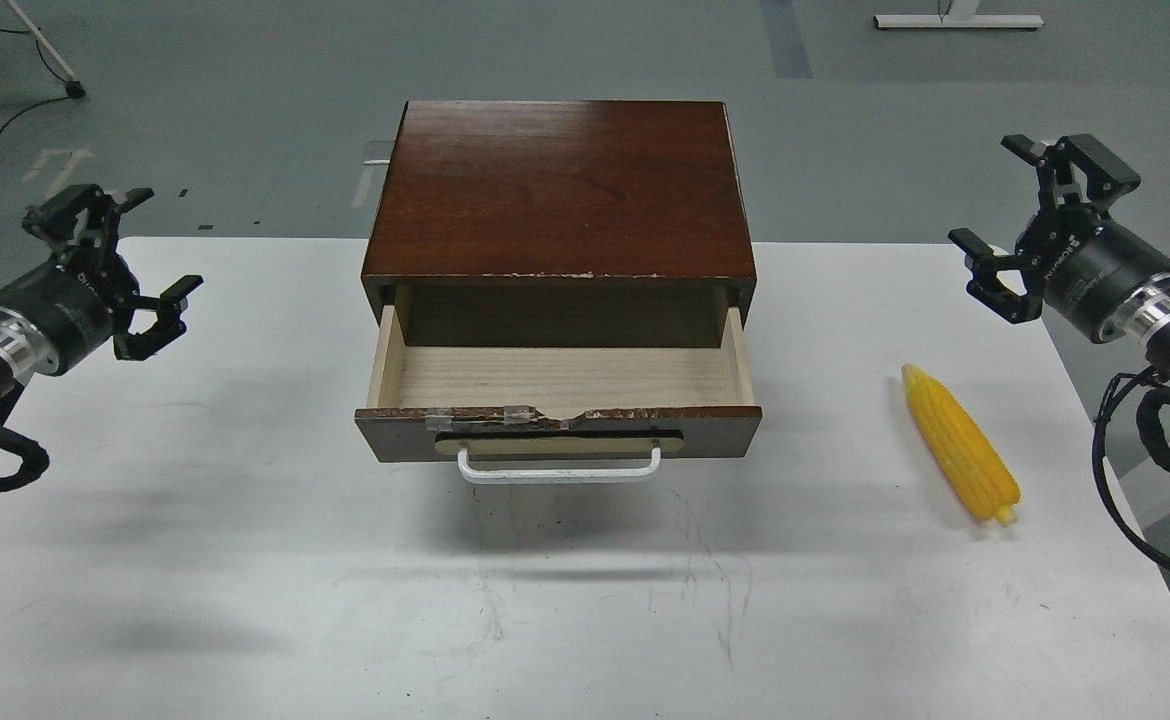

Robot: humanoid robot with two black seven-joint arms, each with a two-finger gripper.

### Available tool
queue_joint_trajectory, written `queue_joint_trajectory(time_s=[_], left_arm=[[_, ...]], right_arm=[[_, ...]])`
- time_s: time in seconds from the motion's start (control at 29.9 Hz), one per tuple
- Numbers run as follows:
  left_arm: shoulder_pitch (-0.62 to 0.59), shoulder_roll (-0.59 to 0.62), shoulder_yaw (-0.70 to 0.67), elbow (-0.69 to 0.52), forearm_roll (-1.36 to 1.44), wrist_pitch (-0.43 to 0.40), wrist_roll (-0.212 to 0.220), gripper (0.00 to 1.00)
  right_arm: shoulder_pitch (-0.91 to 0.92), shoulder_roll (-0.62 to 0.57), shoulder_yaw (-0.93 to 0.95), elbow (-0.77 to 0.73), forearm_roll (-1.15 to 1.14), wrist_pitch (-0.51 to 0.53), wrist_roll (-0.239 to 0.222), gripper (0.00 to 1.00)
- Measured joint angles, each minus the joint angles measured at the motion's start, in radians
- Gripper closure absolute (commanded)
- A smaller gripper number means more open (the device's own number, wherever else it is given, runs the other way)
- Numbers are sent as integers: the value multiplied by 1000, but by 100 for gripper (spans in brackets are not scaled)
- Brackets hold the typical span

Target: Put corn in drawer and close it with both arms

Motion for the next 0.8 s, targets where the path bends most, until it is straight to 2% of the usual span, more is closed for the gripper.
queue_joint_trajectory(time_s=[0.43,0.8], left_arm=[[1,-4,-1,1,1,0,-6,2],[1,-11,-3,0,0,0,-6,2]], right_arm=[[1,5,0,1,-110,-33,1,0],[8,0,3,6,-116,-38,2,0]])
